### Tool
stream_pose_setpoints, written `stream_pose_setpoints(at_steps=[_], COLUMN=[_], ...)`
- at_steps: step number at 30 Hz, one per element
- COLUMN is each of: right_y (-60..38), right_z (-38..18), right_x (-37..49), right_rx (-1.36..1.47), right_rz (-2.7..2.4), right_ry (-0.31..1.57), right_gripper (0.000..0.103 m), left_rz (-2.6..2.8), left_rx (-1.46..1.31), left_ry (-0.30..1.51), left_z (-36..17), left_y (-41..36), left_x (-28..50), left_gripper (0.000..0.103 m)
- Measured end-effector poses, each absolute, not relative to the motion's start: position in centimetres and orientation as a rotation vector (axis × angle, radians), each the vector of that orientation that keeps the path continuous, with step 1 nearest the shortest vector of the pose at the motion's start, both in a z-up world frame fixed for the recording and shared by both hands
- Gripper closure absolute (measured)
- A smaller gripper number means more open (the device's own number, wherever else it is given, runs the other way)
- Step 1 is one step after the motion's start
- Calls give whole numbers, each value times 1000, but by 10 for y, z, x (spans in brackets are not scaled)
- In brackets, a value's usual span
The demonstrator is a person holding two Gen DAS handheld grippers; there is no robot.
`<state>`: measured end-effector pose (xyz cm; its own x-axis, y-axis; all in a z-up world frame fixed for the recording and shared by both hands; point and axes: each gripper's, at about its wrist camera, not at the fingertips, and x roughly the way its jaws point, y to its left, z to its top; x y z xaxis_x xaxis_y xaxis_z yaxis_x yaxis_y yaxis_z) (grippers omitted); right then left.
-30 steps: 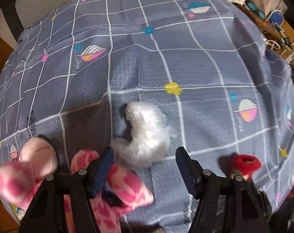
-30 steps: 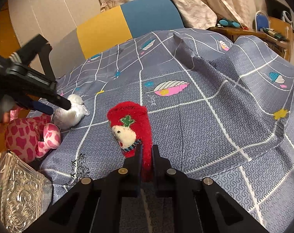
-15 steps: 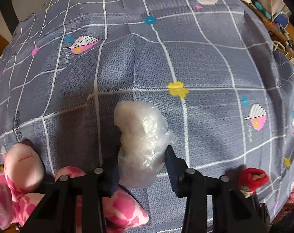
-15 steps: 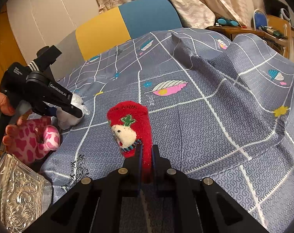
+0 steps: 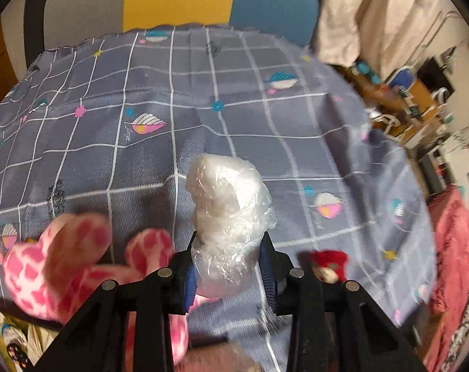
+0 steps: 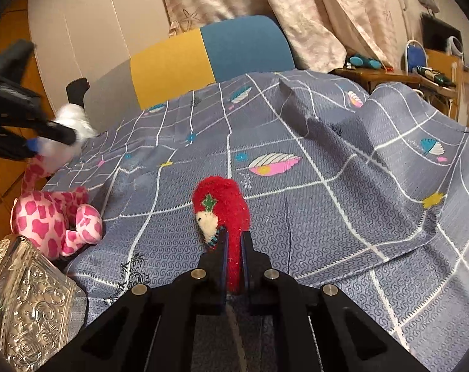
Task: Organize soft objects
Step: 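Grasp the plastic-wrapped white bundle with the left tool while the right tool holds the sock, then carry the plastic bundle into the gold tray and open the left tool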
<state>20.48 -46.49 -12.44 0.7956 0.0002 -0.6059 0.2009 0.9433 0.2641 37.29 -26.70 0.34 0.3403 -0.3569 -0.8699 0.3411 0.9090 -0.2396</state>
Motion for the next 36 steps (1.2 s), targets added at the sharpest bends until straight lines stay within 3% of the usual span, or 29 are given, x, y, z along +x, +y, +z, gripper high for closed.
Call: stream_pose_setpoints(at_steps=[8,15,24,32,34,36], right_y=[-460,-455,-457,-451,-446,-439], right_z=[-105,-96,-84,-57,-48,-37], right_x=[184,180,159,136,129,121], right_rx=[280,227,185,202,210,210], right_rz=[-131,-150,-184,-172,-163,-150], right_ry=[520,525,536,511,497,481], right_gripper=[96,96,96,96,96,96], left_rz=[-563,-508,-354,-357,-359,-353], left_rx=[-90,-180,-356,-392,-383,-381], left_ry=[1025,974,1071,1148,1170,1181], left_z=[52,56,-2,-52,-62,-70], left_y=[-192,-97,11,8,1,-3], left_x=[294,246,226,235,240,244], left_gripper=[69,69,69,68,65,53])
